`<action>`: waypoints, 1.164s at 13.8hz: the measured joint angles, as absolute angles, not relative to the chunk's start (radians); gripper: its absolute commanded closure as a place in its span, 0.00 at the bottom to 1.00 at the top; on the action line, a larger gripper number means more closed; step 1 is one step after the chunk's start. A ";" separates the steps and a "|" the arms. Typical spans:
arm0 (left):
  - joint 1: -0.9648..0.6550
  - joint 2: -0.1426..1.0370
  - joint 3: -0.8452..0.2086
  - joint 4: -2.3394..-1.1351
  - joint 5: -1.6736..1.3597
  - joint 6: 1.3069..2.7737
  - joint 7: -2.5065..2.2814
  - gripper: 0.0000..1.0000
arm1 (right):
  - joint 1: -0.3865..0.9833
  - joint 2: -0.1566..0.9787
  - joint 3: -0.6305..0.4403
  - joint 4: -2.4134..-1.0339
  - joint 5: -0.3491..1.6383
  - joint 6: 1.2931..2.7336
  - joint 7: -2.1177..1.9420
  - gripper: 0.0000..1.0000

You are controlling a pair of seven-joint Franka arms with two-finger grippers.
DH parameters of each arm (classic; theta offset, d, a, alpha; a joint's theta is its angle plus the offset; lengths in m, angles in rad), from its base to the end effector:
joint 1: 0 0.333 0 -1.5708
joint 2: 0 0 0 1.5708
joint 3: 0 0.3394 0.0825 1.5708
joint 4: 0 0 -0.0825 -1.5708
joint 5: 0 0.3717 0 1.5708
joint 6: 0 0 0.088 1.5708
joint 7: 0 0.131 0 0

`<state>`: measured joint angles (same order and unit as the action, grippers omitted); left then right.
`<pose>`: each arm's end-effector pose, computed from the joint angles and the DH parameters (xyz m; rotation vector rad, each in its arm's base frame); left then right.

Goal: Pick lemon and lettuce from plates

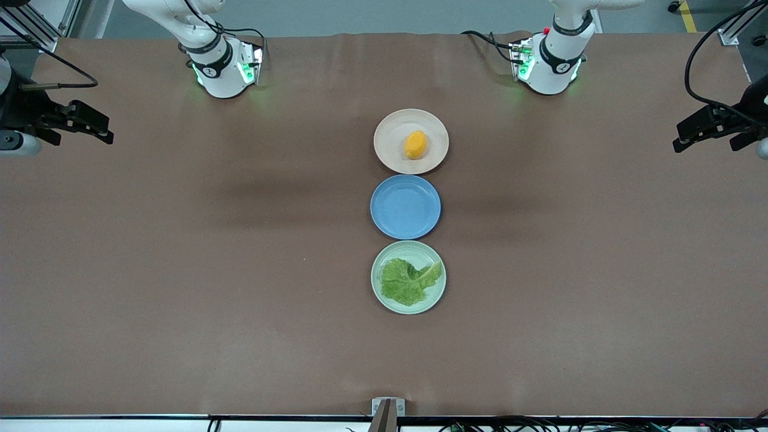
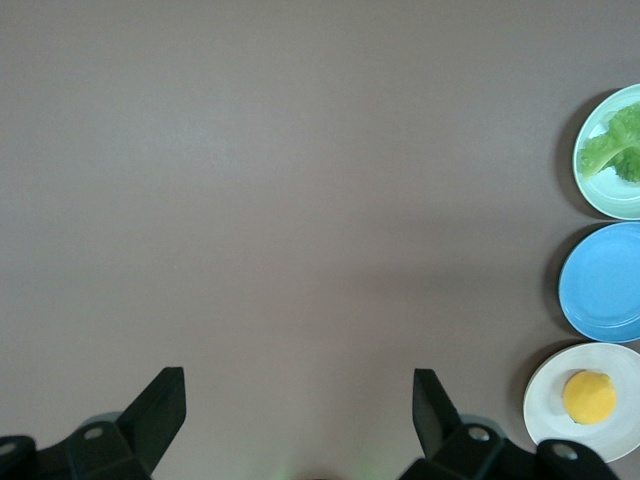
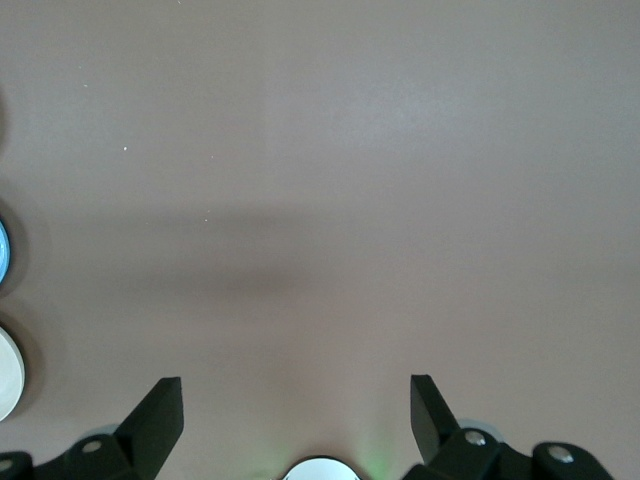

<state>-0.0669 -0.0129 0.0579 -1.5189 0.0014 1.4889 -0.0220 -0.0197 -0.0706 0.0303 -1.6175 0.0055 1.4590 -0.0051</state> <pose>0.5294 -0.0043 0.6473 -3.1405 -0.0206 0.0269 0.5041 0.0067 0.6305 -3.1353 -0.0249 0.1380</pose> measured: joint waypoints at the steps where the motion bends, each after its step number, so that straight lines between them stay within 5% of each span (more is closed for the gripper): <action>1: -0.067 -0.013 0.058 -1.519 0.001 1.489 -0.022 0.00 | -0.020 -0.071 0.030 -1.618 0.005 1.461 -0.005 0.00; 10: -0.081 -0.004 0.053 -1.521 -0.019 1.489 -0.066 0.00 | -0.017 -0.071 0.029 -1.618 0.005 1.466 -0.005 0.00; 16: -0.243 0.159 0.016 -1.518 -0.049 1.555 -0.344 0.00 | -0.008 -0.070 0.024 -1.619 0.006 1.467 -0.005 0.00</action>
<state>-0.2425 0.1591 0.0155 -1.5177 -0.0494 1.5552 -0.3445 -0.0076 -0.0704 0.0244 -1.6191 0.0062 1.4666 -0.0051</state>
